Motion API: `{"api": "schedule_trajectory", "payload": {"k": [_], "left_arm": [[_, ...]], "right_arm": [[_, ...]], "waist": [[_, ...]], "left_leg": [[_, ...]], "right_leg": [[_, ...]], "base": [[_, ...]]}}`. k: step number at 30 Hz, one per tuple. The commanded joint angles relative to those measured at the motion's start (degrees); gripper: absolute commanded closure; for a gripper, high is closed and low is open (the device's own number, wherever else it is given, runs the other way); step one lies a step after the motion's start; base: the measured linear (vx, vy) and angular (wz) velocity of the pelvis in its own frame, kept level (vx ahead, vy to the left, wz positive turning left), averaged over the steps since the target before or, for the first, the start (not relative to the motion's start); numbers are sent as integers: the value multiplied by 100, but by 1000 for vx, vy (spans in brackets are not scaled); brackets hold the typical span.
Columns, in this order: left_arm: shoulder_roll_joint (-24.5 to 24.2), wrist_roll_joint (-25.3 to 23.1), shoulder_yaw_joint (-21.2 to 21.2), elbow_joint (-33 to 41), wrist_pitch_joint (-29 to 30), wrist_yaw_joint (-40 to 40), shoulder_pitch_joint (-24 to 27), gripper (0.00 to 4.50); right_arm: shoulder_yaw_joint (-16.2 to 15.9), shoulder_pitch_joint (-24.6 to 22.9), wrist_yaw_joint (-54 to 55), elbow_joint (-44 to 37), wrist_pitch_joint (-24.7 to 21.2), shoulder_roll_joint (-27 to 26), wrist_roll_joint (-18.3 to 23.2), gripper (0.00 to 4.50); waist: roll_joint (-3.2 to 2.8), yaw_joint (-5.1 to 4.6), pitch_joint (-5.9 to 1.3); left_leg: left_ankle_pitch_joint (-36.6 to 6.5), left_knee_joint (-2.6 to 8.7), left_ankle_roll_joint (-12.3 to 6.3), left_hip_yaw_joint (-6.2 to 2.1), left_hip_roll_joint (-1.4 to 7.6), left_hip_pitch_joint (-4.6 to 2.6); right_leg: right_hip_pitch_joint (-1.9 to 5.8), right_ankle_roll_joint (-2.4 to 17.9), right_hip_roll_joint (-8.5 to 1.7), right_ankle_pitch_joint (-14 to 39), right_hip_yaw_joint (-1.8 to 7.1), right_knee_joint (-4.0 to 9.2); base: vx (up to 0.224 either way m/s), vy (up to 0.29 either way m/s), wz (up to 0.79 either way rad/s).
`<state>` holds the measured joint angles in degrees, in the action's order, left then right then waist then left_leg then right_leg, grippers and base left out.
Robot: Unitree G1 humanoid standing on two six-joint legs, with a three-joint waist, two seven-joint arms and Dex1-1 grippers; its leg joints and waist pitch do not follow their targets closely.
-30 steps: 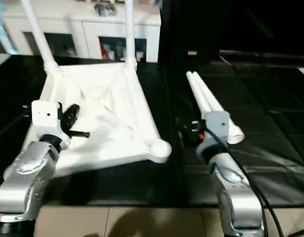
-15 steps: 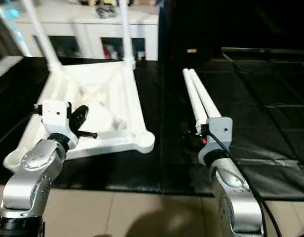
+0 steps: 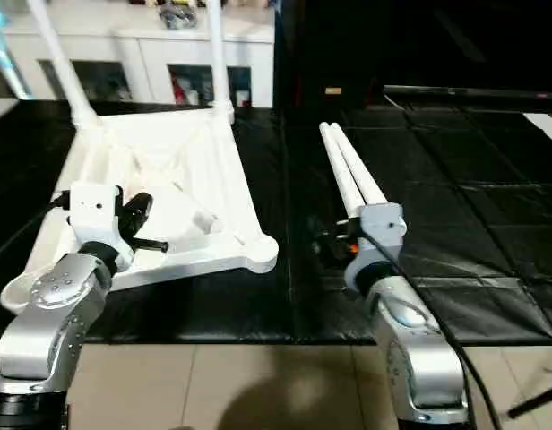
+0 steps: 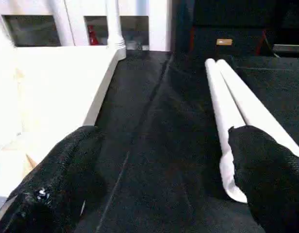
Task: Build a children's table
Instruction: Move to table
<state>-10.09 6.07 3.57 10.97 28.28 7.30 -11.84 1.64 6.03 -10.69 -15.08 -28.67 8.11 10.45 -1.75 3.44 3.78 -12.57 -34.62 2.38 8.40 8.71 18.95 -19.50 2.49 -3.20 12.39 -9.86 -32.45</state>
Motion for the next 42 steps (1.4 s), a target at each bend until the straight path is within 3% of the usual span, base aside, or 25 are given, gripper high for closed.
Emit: {"api": "schedule_trajectory", "payload": {"k": [1,6,7,8,10,11,12,13,14,15,16,17,18,19,20,21,22,24,25,26,28,31,35,39,42], "left_arm": [[-24,22,14,36,20,48,-47,445],[-62,9,-5,65,18,97,-54,445],[-66,7,-11,76,21,104,-54,445],[-70,9,-19,90,29,115,-54,445],[-101,18,-51,106,22,164,-57,445],[-104,19,-64,93,21,169,-71,445],[-112,24,-75,84,19,181,-78,445],[-115,26,-79,81,17,187,-80,445],[-114,26,-80,80,17,186,-81,445],[-110,26,-85,68,18,183,-88,445],[-110,28,-86,64,13,186,-84,445],[-107,31,-92,59,13,189,-83,445],[-105,31,-95,57,14,192,-84,445],[-107,22,-98,58,20,195,-82,445],[-98,34,-85,58,-2,205,-78,445],[-89,47,-75,61,-11,209,-74,445],[-98,51,-79,63,-14,227,-70,445],[-151,57,-124,71,-15,289,-63,445],[-190,65,-149,76,-18,355,-54,445],[-259,73,-184,92,-4,452,-32,445],[-346,87,-230,111,21,580,-8,445],[-576,111,-372,143,68,975,14,445],[-941,226,-534,78,101,1544,-45,445],[-1372,405,-676,-17,14,2266,-185,445],[-1720,484,-790,-37,-37,2838,-279,445]], "right_arm": [[-24,81,-82,48,-80,34,4,0],[-134,90,-228,48,-166,113,63,0],[-138,87,-218,55,-150,116,58,0],[-139,85,-200,62,-137,116,46,0],[-114,79,-155,62,-100,72,55,0],[-88,90,-160,70,-88,53,81,0],[-88,97,-182,67,-70,59,73,0],[-95,98,-197,63,-62,69,61,0],[-96,99,-200,63,-61,73,58,0],[-112,101,-242,49,-56,97,51,0],[-122,96,-258,36,-57,105,49,0],[-127,93,-262,33,-56,120,43,0],[-129,92,-259,37,-53,130,41,0],[-138,88,-253,36,-58,140,36,0],[-156,85,-245,30,-66,159,17,0],[-164,84,-240,25,-70,169,4,0],[-174,84,-229,13,-84,177,-12,0],[-186,104,-235,-5,-114,195,-54,0],[-205,119,-232,-17,-126,211,-78,0],[-227,160,-233,-56,-201,228,-80,0],[-238,221,-222,-101,-346,253,-53,0],[-197,394,-25,-129,-914,341,-86,0],[-54,811,-160,28,-1174,549,0,0],[-29,1465,-254,566,-1291,746,-108,0],[7,1974,-27,1133,-1467,784,-272,0]], "waist": [[-26,-40,-229],[-29,-165,-153],[43,-114,-176],[173,-69,-252],[106,29,-330],[31,71,-370],[-152,-27,-456],[-245,-159,-542],[-264,-271,-556],[-190,-180,-528],[-116,-153,-494],[-27,-173,-535],[56,-169,-534],[342,-100,-482],[495,209,-544],[485,248,-447],[491,228,-502],[331,222,-420],[138,212,-429],[-23,157,-452],[49,110,-534],[54,172,-421],[106,136,-279],[96,135,-279],[102,154,-319]], "left_leg": [[-3583,601,184,-344,547,-225],[-4174,648,95,-324,571,-432],[-3398,709,-165,-473,316,440],[-2224,315,-387,-364,138,308],[-811,-162,-630,-267,197,392],[-380,-18,-825,-272,239,527],[-178,416,-829,-462,579,-74],[238,494,-1194,-794,881,-610],[613,486,-1526,-1030,1086,-952],[1568,287,-1925,-1016,1091,-1022],[2210,306,-2240,-865,1002,-900],[2435,279,-2397,-620,753,-856],[2279,202,-2359,-493,542,-820],[951,0,-1917,-64,-208,-425],[-640,-577,-1436,-52,-557,198],[-654,-666,-1188,-209,-403,270],[-87,-700,-617,-335,-311,410],[823,-396,-180,-444,-112,386],[1541,68,-122,-438,1,350],[1879,145,-241,-470,205,374],[2038,45,-291,-523,396,160],[188,243,-117,-378,330,204],[-1810,433,249,-253,338,62],[-1771,467,327,-236,324,54],[-1275,465,279,-207,335,81]], "right_leg": [[108,-120,-716,3015,447,603],[172,-233,-576,3540,300,598],[860,-430,-866,3947,318,379],[687,-483,-1150,4688,462,701],[797,-88,-1454,4426,454,869],[912,175,-1203,3342,246,769],[490,179,-454,1913,120,372],[63,143,-207,1227,65,-129],[-387,28,-164,1149,194,-501],[-707,-240,-213,979,408,-825],[-877,-552,-257,588,553,-994],[-948,-607,-262,47,638,-892],[-935,-474,-271,-292,697,-684],[-442,-28,-370,-946,935,-147],[409,803,-1077,-482,1763,166],[422,1243,-1218,-679,1833,254],[559,1670,-1054,-1942,1625,-3],[393,1561,-972,-3650,1296,-111],[240,1204,-604,-3480,968,-241],[162,824,-293,-2884,851,-371],[22,773,-373,-2126,931,-323],[84,1028,-489,-574,991,-110],[-26,680,-534,1987,1031,146],[-76,346,-582,2745,1082,237],[-69,507,-550,1995,1090,151]], "base": [[50,20,3],[69,-1,-1],[114,-17,7],[128,-27,35],[128,-22,42],[152,3,42],[152,3,42],[185,18,25],[217,25,12],[217,25,12],[209,10,10],[173,-32,4],[173,-32,4],[130,-67,4],[124,-61,20],[124,-61,20],[145,-60,15],[111,-65,-7],[66,-55,-9],[0,0,0],[26,15,-2],[-18,9,2],[-63,5,4],[-57,-9,-2],[0,0,0]]}}
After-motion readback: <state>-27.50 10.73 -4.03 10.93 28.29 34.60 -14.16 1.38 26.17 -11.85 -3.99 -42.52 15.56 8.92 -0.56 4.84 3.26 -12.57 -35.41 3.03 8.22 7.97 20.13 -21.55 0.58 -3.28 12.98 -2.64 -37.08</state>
